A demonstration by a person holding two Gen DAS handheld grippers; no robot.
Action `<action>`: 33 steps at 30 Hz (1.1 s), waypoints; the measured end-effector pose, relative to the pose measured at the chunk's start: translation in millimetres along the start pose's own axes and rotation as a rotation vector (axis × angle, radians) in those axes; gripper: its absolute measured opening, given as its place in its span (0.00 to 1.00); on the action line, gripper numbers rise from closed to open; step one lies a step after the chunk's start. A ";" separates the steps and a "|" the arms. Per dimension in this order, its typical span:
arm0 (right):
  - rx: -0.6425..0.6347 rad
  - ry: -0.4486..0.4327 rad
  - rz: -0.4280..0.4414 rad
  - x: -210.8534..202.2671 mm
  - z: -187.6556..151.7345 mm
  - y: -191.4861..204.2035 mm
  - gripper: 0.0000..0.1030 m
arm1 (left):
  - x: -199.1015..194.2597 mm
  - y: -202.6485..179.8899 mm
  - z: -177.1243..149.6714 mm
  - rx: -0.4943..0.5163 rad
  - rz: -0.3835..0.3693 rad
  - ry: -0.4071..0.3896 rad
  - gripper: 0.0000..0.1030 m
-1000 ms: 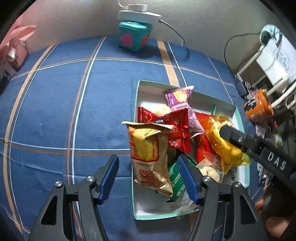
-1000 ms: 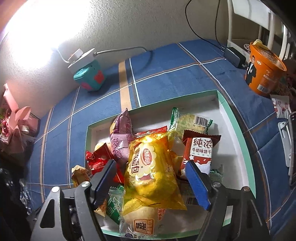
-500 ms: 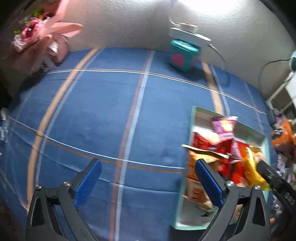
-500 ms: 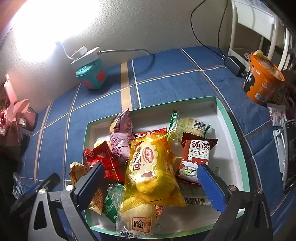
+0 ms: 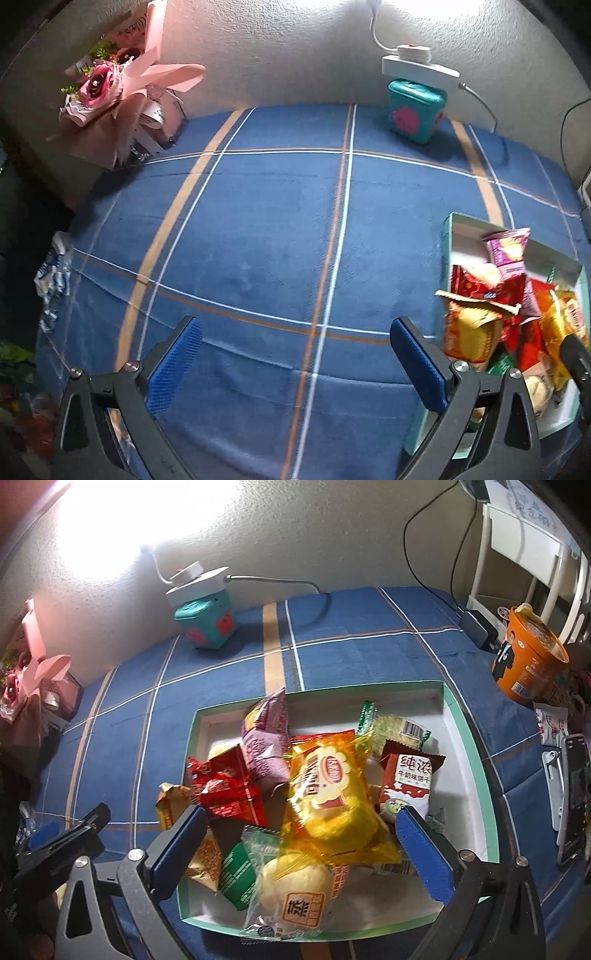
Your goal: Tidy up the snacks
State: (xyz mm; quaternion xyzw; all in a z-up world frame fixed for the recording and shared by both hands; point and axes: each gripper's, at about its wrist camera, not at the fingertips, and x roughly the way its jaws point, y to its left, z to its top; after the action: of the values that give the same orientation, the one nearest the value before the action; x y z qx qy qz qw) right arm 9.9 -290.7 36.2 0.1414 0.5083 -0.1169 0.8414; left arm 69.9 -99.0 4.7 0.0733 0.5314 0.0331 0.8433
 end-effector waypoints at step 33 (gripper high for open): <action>-0.111 -0.018 0.018 -19.8 -64.9 50.0 1.00 | -32.3 26.2 -49.0 0.085 -0.006 -0.003 0.99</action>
State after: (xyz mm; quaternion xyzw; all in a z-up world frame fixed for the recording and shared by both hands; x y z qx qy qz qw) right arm -35.5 -219.9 31.0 0.0979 0.5050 -0.0823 0.8536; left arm 12.3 -73.2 16.8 0.1074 0.5311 0.0078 0.8404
